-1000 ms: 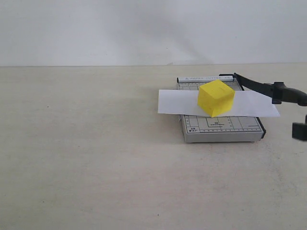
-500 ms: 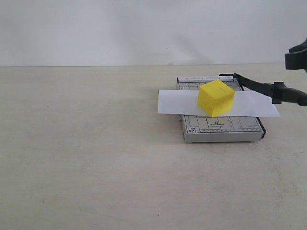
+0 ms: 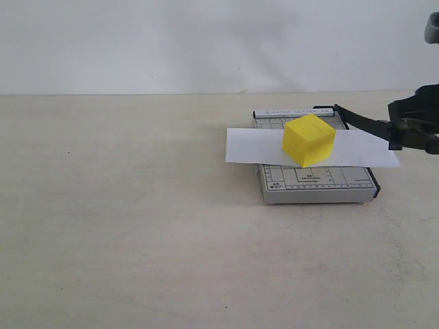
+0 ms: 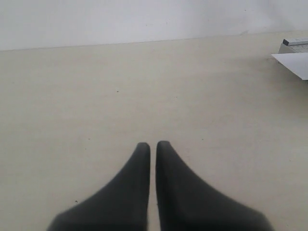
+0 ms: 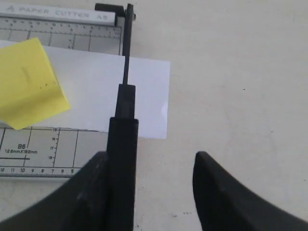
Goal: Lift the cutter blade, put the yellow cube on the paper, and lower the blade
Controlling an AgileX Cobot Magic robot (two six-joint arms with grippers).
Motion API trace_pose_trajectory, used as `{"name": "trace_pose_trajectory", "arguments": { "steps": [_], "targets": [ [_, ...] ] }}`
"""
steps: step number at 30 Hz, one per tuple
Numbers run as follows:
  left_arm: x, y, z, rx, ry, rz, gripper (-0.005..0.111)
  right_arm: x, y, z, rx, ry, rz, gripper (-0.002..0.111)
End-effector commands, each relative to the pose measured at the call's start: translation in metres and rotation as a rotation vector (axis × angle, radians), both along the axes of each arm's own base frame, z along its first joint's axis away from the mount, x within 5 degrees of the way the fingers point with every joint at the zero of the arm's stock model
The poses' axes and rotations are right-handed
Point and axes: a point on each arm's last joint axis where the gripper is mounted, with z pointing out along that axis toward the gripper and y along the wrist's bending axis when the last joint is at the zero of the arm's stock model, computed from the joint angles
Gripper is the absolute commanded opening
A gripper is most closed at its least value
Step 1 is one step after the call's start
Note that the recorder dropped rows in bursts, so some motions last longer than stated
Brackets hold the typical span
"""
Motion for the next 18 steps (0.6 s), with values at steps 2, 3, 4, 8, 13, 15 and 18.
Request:
{"name": "trace_pose_trajectory", "arguments": {
  "steps": [2,3,4,8,13,15,18],
  "targets": [
    [-0.0002,0.0002,-0.0015,-0.017,0.008,0.008,0.004,0.0066,-0.0004,-0.0111,0.010,0.040,-0.017,0.051],
    [-0.0002,0.0002,-0.0015,-0.017,0.008,0.008,0.004,0.0067,-0.0004,-0.0109,0.010,0.038,-0.017,0.051],
    [-0.0002,0.0002,-0.0015,-0.017,0.008,0.008,0.004,0.0068,-0.0004,-0.0115,0.008,0.042,-0.016,0.051],
    [-0.0002,0.0002,-0.0015,-0.017,0.008,0.008,0.004,0.0066,-0.0001,-0.0112,0.015,0.041,-0.019,0.051],
    [-0.0002,0.0002,-0.0015,-0.017,0.008,0.008,0.004,0.0058,-0.0004,-0.0119,0.013,0.053,-0.022,0.041],
    [-0.0002,0.0002,-0.0015,-0.017,0.008,0.008,0.004,0.0042,-0.0010,-0.0132,0.010,0.076,-0.028,0.012],
    [-0.0002,0.0002,-0.0015,-0.017,0.008,0.008,0.004,0.0038,-0.0010,-0.0135,0.014,0.080,-0.032,0.000]
  ]
}}
